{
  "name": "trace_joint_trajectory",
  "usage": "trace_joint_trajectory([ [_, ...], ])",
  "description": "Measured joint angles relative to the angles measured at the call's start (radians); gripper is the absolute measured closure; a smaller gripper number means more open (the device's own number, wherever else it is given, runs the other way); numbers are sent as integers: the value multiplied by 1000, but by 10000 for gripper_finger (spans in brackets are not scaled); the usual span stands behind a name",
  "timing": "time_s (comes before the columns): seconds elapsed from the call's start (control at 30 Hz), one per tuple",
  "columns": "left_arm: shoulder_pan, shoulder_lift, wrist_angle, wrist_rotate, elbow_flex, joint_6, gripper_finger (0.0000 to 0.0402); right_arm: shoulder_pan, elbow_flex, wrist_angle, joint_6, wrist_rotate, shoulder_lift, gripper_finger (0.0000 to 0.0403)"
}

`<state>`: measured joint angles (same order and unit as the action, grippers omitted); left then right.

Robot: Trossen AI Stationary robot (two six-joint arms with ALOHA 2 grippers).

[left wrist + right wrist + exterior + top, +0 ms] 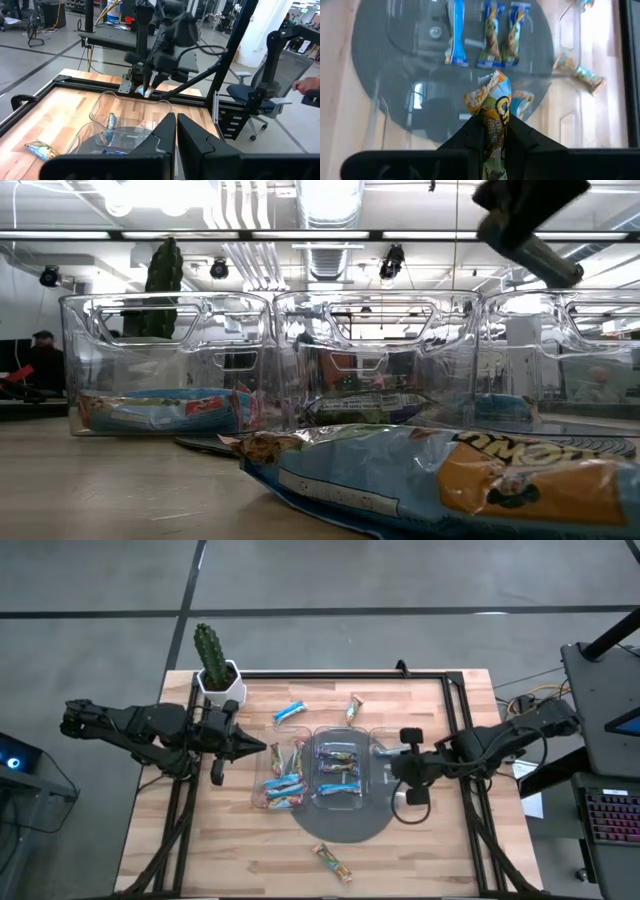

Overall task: Pick and place Granola Bars by type
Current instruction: Put the yellow granola bar into the right transparent bin

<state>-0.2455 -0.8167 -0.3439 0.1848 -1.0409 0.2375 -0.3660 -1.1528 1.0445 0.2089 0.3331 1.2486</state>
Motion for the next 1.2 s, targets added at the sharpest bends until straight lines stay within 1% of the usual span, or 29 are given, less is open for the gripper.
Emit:
trace_joint_trajectory([
  [0.07,0,0,0,0,0,-2,401,17,54,-20,-5,-17,-31,369],
  [0.2,0,0,0,0,0,-10,401,58,145,-75,-30,-87,-77,369],
  [0.3,0,0,0,0,0,-7,401,90,182,-112,-32,-101,-98,369],
  [0.43,0,0,0,0,0,-3,401,149,212,-125,-83,-101,-102,369],
  [0.6,0,0,0,1,0,-3,401,228,245,-192,-140,-115,-101,369],
  [0.83,0,0,0,13,0,-2,401,320,292,-277,-215,-223,-101,369],
  [1.0,0,0,0,15,0,-3,401,346,309,-277,-225,-234,-101,369],
  [1.2,0,0,0,16,0,-8,401,353,311,-282,-297,-236,-101,369],
])
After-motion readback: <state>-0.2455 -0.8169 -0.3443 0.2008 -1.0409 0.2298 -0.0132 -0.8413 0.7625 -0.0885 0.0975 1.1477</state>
